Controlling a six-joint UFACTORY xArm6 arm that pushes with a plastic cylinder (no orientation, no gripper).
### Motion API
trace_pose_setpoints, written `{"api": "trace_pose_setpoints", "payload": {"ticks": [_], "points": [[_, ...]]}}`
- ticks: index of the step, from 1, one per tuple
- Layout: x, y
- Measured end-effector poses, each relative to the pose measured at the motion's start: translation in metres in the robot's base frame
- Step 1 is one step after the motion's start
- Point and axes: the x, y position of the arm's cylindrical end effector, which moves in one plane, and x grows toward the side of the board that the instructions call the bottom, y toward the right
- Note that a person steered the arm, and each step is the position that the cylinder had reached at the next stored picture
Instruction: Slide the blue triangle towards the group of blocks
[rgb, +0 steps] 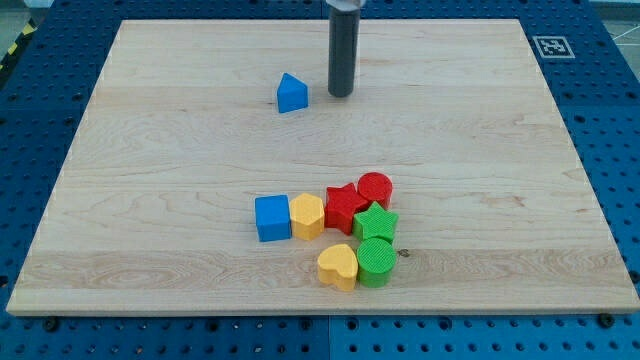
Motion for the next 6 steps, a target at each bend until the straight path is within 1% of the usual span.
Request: {"api": "trace_pose_setpoints", "payload": {"ticks": [1, 2, 3, 4, 5, 6], "points": [[-0.002, -0.038], [0.01, -0.073], [0.012, -0.088], [0.05, -0.081], [0.057, -0.079], [0.073, -0.059]]}}
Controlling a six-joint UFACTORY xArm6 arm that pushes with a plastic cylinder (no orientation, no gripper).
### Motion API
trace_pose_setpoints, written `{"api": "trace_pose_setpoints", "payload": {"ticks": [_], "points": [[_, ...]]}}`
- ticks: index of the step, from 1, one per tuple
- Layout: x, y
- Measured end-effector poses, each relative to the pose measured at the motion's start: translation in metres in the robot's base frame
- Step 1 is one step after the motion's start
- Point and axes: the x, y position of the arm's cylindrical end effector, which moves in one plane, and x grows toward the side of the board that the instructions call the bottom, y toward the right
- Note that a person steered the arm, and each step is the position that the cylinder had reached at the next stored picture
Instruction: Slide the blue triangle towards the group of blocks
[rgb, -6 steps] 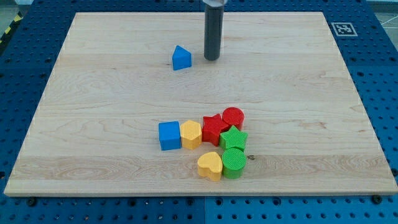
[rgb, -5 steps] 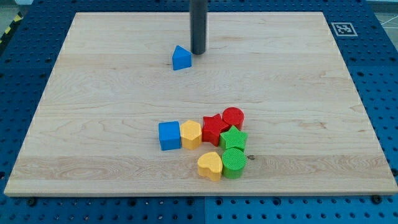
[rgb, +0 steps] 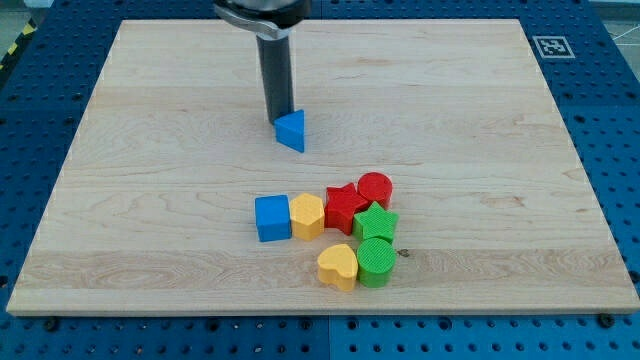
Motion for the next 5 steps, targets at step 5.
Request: {"api": "trace_pose_setpoints", "payload": {"ticks": [5], "points": [[0.022, 0.089]]}}
